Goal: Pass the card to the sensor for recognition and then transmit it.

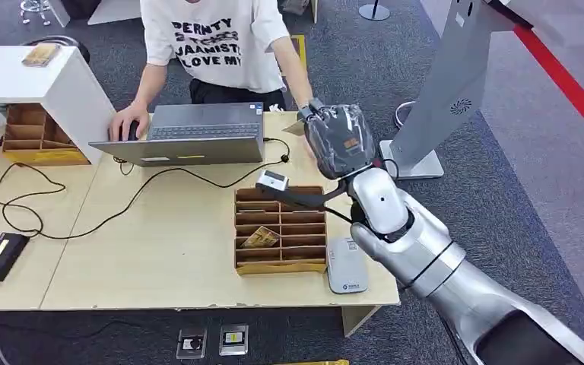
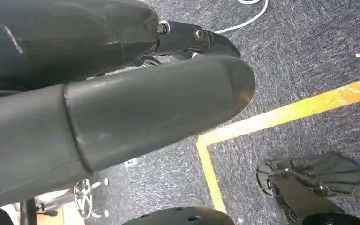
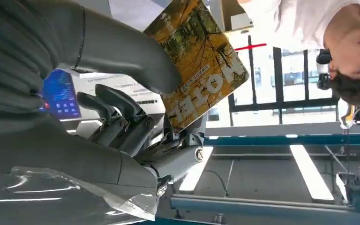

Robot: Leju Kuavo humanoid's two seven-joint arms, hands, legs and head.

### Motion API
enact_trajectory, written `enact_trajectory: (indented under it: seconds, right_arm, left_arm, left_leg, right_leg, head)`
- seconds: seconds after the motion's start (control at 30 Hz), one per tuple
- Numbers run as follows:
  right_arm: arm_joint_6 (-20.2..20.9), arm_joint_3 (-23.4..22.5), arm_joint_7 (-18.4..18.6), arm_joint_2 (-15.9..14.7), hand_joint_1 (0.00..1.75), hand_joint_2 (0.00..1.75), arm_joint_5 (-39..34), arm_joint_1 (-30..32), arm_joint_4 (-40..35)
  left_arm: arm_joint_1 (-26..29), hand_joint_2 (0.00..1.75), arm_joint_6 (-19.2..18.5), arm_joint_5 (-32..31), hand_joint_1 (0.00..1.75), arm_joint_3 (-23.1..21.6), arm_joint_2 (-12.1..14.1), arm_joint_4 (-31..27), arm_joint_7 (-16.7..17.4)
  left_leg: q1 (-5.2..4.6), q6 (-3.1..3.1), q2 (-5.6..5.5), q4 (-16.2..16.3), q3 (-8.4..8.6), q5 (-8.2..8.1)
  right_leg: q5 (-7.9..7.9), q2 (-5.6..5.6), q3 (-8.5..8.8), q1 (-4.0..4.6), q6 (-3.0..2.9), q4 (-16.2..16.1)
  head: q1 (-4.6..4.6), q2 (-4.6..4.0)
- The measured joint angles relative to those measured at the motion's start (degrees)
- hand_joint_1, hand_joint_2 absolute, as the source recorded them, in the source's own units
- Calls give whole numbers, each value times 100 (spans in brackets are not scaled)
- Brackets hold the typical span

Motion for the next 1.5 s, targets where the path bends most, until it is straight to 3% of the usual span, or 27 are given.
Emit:
enact_trajectory:
  seconds: [0.27, 0.37, 0.5, 0.7, 0.87, 1.03, 1.1, 1.23, 1.5]
  right_arm:
    - [-903, -134, 396, -147, 175, 175, -205, 234, -562]
    - [-994, -359, 347, -201, 175, 175, -148, 511, -1076]
    - [-1003, -750, 0, -212, 175, 175, 112, 1029, -1854]
    - [-1014, -1338, -182, -216, 175, 175, 223, 1755, -2914]
    - [-1014, -1775, 116, -370, 175, 175, 451, 2493, -3664]
    - [-1012, -2033, 498, -719, 175, 175, 651, 3178, -4214]
    - [-997, -2050, 581, -808, 175, 175, 704, 3301, -4325]
    - [-553, -2053, 761, -1040, 175, 175, 385, 3679, -4476]
    - [-273, -2013, 813, -1301, 175, 175, 260, 3942, -4478]
  left_arm:
    - [55, 0, 28, 83, 0, 0, 0, 0, -44]
    - [95, 0, 57, 138, 0, 0, 0, 0, -59]
    - [160, 0, 105, 238, 0, 2, 0, 0, -111]
    - [229, 0, 127, 341, 0, 2, 0, 0, -118]
    - [247, 0, 125, 437, 0, 4, 4, 2, -160]
    - [263, 0, 127, 529, 0, 4, 11, 2, -160]
    - [263, 0, 131, 559, 0, 4, 11, 2, -160]
    - [268, 0, 212, 686, 0, 22, 9, 2, -160]
    - [272, 0, 258, 745, 0, 66, 9, 0, -157]
  left_leg:
    - [0, 0, 1, 1, 2, 0]
    - [0, 0, 3, 1, 2, -1]
    - [0, 0, 1, 1, 2, -1]
    - [0, 0, 2, 0, 5, -1]
    - [-1, 1, 1, 1, 7, -1]
    - [-1, -1, 9, 1, 7, -8]
    - [-1, -1, 11, 1, 8, -8]
    - [0, -1, 8, 0, 4, -8]
    - [0, -1, 9, 0, 3, -8]
  right_leg:
    - [0, 3, -1, 0, 0, 0]
    - [0, 5, -1, 0, 0, 0]
    - [0, 1, 0, 0, 0, -1]
    - [0, 3, 0, 0, 0, -2]
    - [0, 2, 2, -1, 0, -3]
    - [0, 3, 1, -1, 0, -3]
    - [0, 4, -1, -1, 0, -3]
    - [0, 4, 0, 0, 0, -3]
    - [0, 5, 1, -1, 0, -3]
  head:
    - [0, 0]
    - [2, -2]
    - [2, 0]
    - [0, 0]
    - [0, 0]
    - [2, 0]
    - [2, 0]
    - [0, 0]
    - [0, 0]
